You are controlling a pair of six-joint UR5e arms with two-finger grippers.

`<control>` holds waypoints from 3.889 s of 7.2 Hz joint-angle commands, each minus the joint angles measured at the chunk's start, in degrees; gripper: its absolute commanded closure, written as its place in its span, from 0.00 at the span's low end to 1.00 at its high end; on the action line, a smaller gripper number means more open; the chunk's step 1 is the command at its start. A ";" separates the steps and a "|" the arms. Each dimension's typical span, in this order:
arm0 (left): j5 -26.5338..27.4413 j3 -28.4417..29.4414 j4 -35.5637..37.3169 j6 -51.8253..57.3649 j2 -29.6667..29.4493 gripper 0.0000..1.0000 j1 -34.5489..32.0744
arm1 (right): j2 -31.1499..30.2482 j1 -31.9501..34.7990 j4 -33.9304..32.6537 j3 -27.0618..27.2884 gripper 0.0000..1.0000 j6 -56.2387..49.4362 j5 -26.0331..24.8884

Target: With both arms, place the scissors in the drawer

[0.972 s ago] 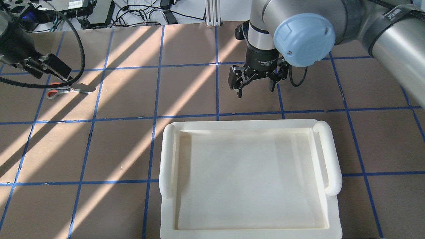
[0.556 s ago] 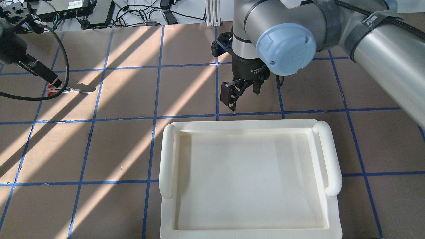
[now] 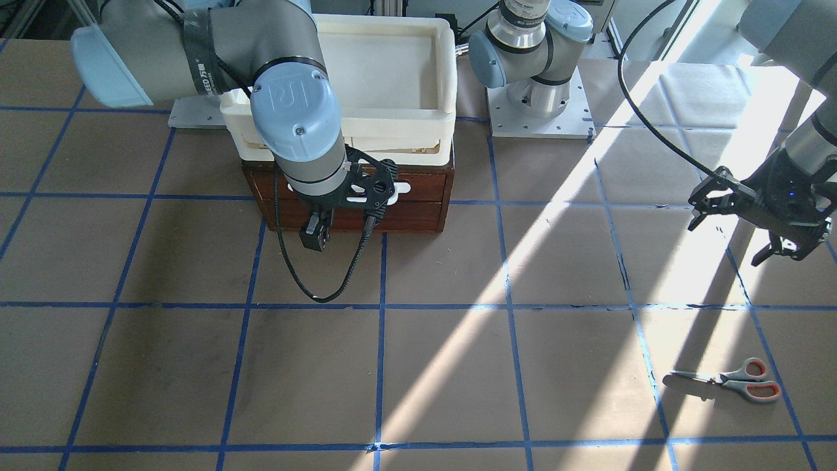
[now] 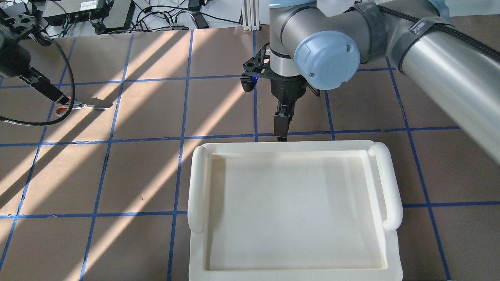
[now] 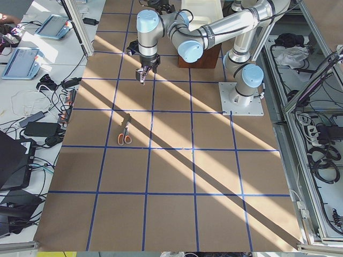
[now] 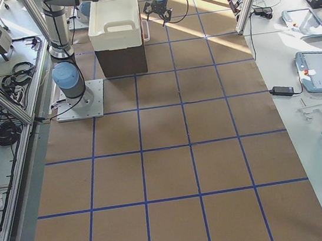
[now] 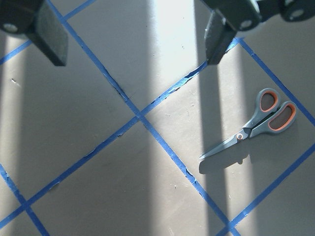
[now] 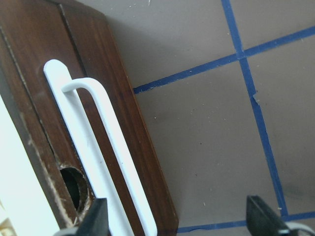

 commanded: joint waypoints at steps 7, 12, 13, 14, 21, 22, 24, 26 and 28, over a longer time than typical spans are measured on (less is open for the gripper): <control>-2.41 0.90 12.47 35.45 -12.92 0.00 6.49 | 4.27 0.43 1.10 0.18 0.01 -13.98 2.40; -2.41 5.03 20.24 50.50 -24.61 0.00 6.93 | 5.59 1.84 1.37 0.70 0.01 -13.18 2.75; -2.41 6.60 20.24 53.74 -26.55 0.00 6.93 | 5.59 1.84 1.28 1.32 0.01 -13.27 2.49; -2.41 8.10 20.24 56.65 -28.40 0.00 6.93 | 5.59 1.84 0.41 2.02 0.03 -13.27 2.66; -3.46 10.49 24.02 57.38 -34.48 0.05 6.49 | 6.20 1.75 -1.87 1.32 0.33 -15.65 1.25; -3.64 10.49 23.93 57.38 -34.57 0.06 6.40 | 6.99 1.49 -2.40 -0.16 0.33 -15.56 1.17; -3.56 10.48 23.06 57.38 -34.57 0.11 6.31 | 8.83 1.31 -2.58 -2.62 0.35 -15.65 1.25; -2.86 10.49 22.97 57.38 -34.22 0.13 6.31 | 9.97 1.05 -2.67 -4.91 0.36 -15.65 1.17; -2.85 10.49 22.18 57.38 -34.22 0.13 6.31 | 11.82 0.35 -2.67 -7.80 0.36 -15.73 1.34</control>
